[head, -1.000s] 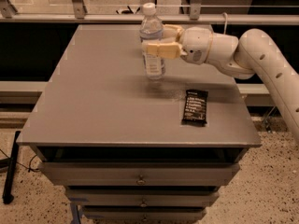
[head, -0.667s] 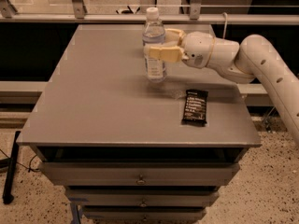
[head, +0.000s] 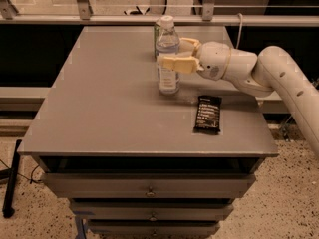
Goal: Place blue plastic bottle upright
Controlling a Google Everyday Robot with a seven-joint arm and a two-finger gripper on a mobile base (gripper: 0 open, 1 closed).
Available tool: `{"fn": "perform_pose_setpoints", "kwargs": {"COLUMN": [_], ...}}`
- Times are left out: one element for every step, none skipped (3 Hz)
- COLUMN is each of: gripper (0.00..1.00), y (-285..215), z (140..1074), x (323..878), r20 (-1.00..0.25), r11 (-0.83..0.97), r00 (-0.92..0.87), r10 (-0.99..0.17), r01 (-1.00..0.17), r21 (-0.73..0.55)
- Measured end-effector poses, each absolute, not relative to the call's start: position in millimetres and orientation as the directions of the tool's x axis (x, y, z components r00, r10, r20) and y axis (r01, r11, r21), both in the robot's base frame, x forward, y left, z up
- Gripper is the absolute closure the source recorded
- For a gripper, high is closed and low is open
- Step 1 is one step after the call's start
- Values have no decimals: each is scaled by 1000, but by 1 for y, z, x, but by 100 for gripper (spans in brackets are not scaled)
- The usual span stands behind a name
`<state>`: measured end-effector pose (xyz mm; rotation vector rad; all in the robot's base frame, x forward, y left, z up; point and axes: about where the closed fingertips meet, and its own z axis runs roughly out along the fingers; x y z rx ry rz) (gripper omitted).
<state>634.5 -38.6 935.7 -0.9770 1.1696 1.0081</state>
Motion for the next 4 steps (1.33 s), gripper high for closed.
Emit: {"fn": "perform_pose_setpoints", "kwargs": {"gripper": [36, 14, 0, 0], "y": [-41, -43, -45, -51], "z": [931, 928, 927, 930], "x": [634, 633, 632, 630], "r20": [-989, -990, -991, -993], "r11": [261, 263, 264, 266], "r00": [104, 102, 100, 107], "r10": [104, 100, 92, 57], "r01": [-963, -962, -962, -960], "r21": [-74, -73, -73, -88]}}
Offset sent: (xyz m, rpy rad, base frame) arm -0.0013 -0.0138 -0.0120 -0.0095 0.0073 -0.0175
